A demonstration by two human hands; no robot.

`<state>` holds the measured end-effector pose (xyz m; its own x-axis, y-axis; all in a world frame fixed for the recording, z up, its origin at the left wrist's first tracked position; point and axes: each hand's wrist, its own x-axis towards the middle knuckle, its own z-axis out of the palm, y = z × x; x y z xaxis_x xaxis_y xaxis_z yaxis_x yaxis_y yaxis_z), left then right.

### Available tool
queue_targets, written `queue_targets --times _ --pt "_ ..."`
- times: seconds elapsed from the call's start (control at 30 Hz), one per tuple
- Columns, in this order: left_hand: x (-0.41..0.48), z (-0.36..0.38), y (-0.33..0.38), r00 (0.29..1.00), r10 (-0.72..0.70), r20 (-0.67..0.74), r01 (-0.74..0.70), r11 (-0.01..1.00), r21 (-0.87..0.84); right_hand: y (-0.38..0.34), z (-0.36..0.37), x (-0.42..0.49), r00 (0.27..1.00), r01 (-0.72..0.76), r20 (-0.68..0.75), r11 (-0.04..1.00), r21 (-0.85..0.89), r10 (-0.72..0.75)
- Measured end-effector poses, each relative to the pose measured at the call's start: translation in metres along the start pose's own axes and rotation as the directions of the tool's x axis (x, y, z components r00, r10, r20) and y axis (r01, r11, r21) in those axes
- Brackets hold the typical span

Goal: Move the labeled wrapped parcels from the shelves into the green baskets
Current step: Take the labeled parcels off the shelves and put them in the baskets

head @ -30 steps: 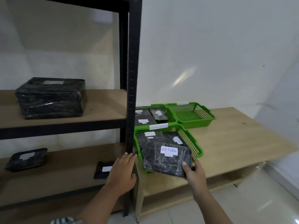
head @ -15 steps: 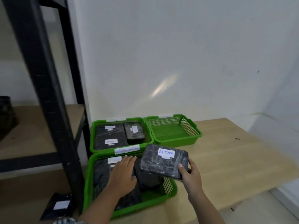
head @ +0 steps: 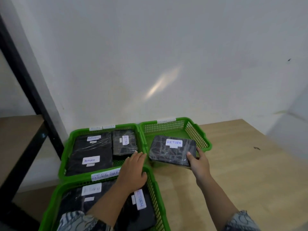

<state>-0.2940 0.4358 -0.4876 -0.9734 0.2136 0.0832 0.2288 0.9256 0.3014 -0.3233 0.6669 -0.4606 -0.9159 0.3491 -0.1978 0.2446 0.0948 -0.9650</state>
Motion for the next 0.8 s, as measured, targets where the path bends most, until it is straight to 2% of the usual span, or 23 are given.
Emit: queue_targets --times 0.3,0.63,0.8 --pt "0.091 0.019 -0.014 0.996 -0.082 0.02 0.083 0.996 -0.03 -0.015 0.03 0.101 0.996 -0.067 0.052 0.997 -0.028 0.068" --pt "0.145 0.055 -0.026 0.947 -0.321 -0.001 0.321 0.947 -0.02 0.002 0.078 0.195 0.971 -0.078 0.195 0.958 -0.276 0.136" --pt "0.141 0.069 -0.026 0.929 -0.349 -0.122 0.339 0.936 -0.093 0.018 0.092 0.216 0.951 -0.065 0.264 0.937 -0.343 0.163"
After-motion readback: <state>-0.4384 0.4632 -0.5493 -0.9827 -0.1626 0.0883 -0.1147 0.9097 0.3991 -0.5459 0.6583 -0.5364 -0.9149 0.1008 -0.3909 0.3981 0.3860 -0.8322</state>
